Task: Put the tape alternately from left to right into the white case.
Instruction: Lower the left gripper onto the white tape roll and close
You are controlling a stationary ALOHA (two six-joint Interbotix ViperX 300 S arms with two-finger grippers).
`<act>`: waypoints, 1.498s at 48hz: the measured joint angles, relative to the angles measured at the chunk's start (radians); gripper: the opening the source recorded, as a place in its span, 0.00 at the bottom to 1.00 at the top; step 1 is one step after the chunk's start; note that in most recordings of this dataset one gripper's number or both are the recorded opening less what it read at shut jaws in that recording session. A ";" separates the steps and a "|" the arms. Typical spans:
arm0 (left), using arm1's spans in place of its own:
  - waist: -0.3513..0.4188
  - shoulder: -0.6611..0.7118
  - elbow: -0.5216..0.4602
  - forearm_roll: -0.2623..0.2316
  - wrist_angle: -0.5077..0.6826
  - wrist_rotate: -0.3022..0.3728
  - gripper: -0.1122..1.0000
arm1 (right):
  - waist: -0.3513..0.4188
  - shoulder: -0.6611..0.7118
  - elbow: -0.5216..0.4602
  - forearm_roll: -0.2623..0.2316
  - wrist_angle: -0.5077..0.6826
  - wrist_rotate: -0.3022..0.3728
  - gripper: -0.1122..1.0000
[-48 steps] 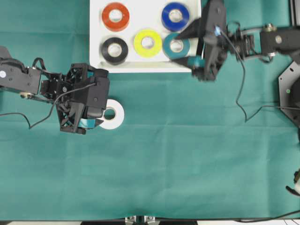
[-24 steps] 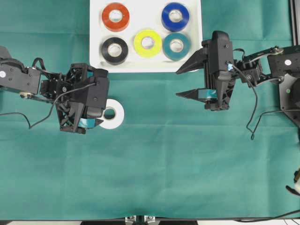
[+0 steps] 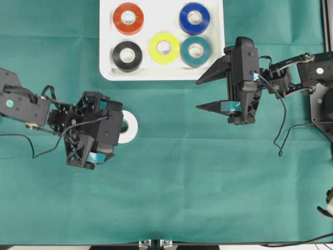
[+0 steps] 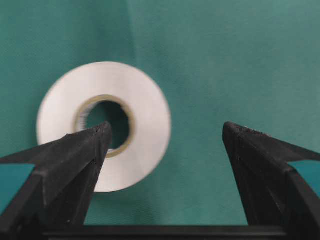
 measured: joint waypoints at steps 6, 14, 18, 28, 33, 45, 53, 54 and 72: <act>-0.005 0.015 -0.002 0.002 -0.003 -0.025 0.80 | 0.000 0.000 0.000 0.000 0.000 0.000 0.79; -0.005 0.032 -0.011 0.002 -0.011 -0.025 0.80 | 0.000 0.000 0.000 0.000 0.000 0.000 0.79; -0.005 0.040 -0.017 0.000 -0.017 -0.023 0.80 | 0.000 0.000 0.000 0.000 0.000 0.000 0.79; 0.003 0.069 -0.031 0.000 -0.020 -0.023 0.80 | 0.000 0.000 0.000 0.000 0.000 0.000 0.79; 0.003 0.091 -0.035 0.002 -0.018 -0.021 0.80 | 0.000 0.000 0.000 0.002 0.000 0.000 0.79; 0.014 0.130 -0.054 0.002 -0.018 -0.020 0.80 | 0.000 0.000 0.000 0.000 -0.002 0.000 0.79; 0.021 0.132 -0.055 0.002 -0.018 -0.018 0.79 | 0.000 0.000 0.000 0.002 -0.002 0.000 0.79; 0.021 0.132 -0.055 0.000 -0.018 -0.018 0.78 | 0.000 0.000 0.000 0.000 -0.002 0.000 0.79; 0.032 0.132 -0.061 0.002 0.005 -0.008 0.10 | 0.000 0.000 0.000 0.000 -0.002 0.000 0.79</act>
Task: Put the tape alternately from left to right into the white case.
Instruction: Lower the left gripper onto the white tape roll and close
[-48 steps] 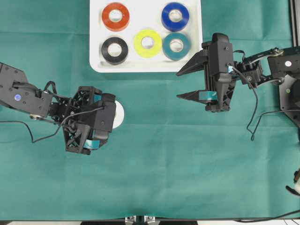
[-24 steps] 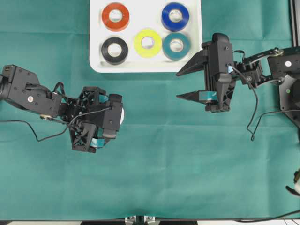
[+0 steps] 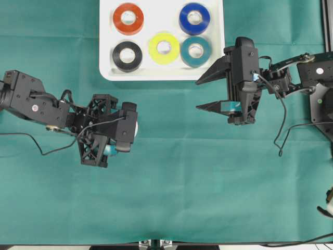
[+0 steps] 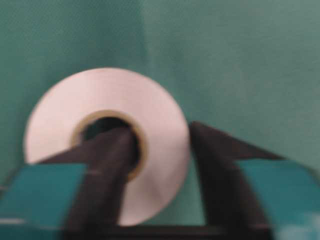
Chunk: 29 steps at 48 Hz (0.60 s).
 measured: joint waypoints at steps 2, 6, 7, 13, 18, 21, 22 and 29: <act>0.002 0.000 0.000 0.000 0.000 0.003 0.08 | 0.000 0.000 0.000 0.002 0.000 0.000 0.79; 0.002 0.000 0.000 0.002 0.002 0.003 0.08 | 0.000 0.000 0.000 0.000 0.000 0.002 0.79; 0.002 0.000 0.000 0.000 0.002 0.005 0.08 | 0.000 0.000 0.000 0.002 0.000 0.000 0.79; 0.003 0.000 0.000 0.002 0.003 0.005 0.08 | 0.003 0.000 0.000 0.000 0.002 0.000 0.79; 0.003 0.000 -0.002 0.000 0.006 0.003 0.08 | 0.006 0.000 0.000 0.000 0.002 0.000 0.79; 0.003 -0.003 -0.002 0.000 0.008 0.002 0.08 | 0.008 0.000 0.000 0.000 0.000 0.000 0.79; 0.003 -0.006 -0.002 0.002 0.011 0.002 0.08 | 0.009 0.000 0.000 0.000 0.000 0.000 0.79; 0.003 -0.051 -0.003 0.002 0.021 0.002 0.08 | 0.012 0.000 0.000 0.000 0.000 0.000 0.79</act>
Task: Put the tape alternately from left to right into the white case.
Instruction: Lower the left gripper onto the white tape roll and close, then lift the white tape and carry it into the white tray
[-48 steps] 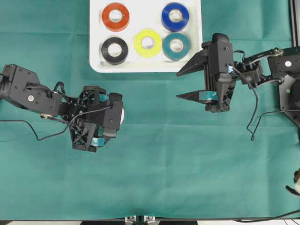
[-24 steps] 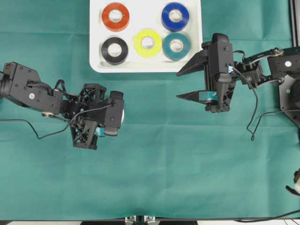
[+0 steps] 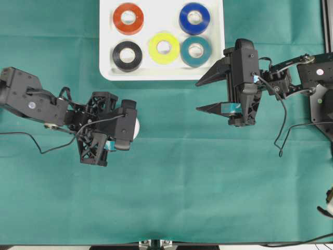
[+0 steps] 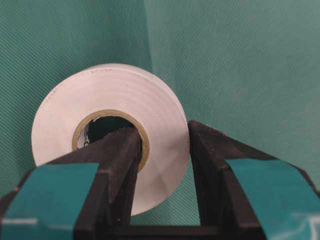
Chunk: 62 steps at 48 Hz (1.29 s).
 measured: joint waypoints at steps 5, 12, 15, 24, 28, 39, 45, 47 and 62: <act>-0.005 -0.037 -0.002 -0.002 0.006 0.000 0.08 | 0.002 0.000 0.000 0.000 0.000 0.002 0.79; -0.011 -0.083 -0.002 -0.002 0.031 0.000 0.08 | 0.003 0.000 0.000 0.000 0.000 0.002 0.79; -0.011 -0.097 -0.002 0.000 0.038 -0.002 0.08 | 0.003 0.000 0.000 0.002 0.000 0.002 0.79; -0.011 -0.107 -0.002 -0.002 0.044 0.003 0.08 | 0.002 0.000 0.000 0.002 0.000 0.002 0.79; -0.011 -0.107 -0.002 0.000 0.044 0.005 0.08 | 0.002 0.000 0.000 0.000 0.000 0.002 0.79; 0.017 -0.127 -0.002 0.000 0.044 0.008 0.08 | 0.003 0.000 0.000 0.000 0.000 0.002 0.79; 0.054 -0.143 -0.005 0.000 0.046 0.021 0.08 | 0.003 0.000 0.000 0.002 0.000 0.002 0.79; 0.071 -0.144 -0.008 0.000 0.046 0.038 0.08 | 0.003 0.000 0.000 0.000 0.000 0.002 0.79; 0.192 -0.144 -0.051 0.000 0.046 0.239 0.08 | 0.005 0.000 0.000 0.000 0.000 0.002 0.79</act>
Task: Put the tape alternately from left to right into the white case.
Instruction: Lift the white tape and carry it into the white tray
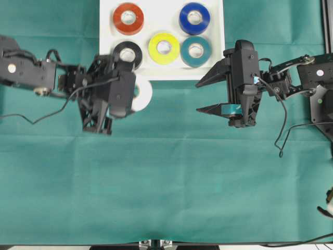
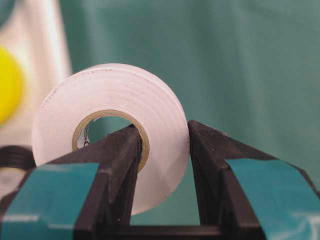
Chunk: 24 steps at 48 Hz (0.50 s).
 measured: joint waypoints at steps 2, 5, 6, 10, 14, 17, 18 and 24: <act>0.023 0.003 -0.005 0.000 -0.002 0.031 0.08 | 0.002 0.000 0.000 0.002 0.000 0.000 0.79; 0.057 0.011 -0.012 0.000 -0.003 0.058 0.08 | 0.002 0.000 0.000 0.000 0.000 0.000 0.79; 0.067 0.015 -0.015 0.000 -0.005 0.071 0.08 | 0.003 0.000 0.000 0.000 0.002 0.000 0.79; 0.115 0.034 -0.028 0.000 -0.008 0.109 0.08 | 0.003 0.000 0.000 0.002 0.000 0.000 0.79; 0.156 0.052 -0.041 0.000 -0.014 0.141 0.08 | 0.003 0.000 0.000 0.000 0.000 0.000 0.79; 0.184 0.069 -0.055 0.002 -0.017 0.166 0.08 | 0.003 0.000 0.000 0.000 0.000 0.000 0.79; 0.193 0.075 -0.060 0.000 -0.018 0.172 0.08 | 0.003 0.002 0.000 0.000 0.000 0.000 0.79; 0.236 0.110 -0.094 0.000 -0.025 0.221 0.08 | 0.003 0.002 0.000 0.000 0.000 0.000 0.79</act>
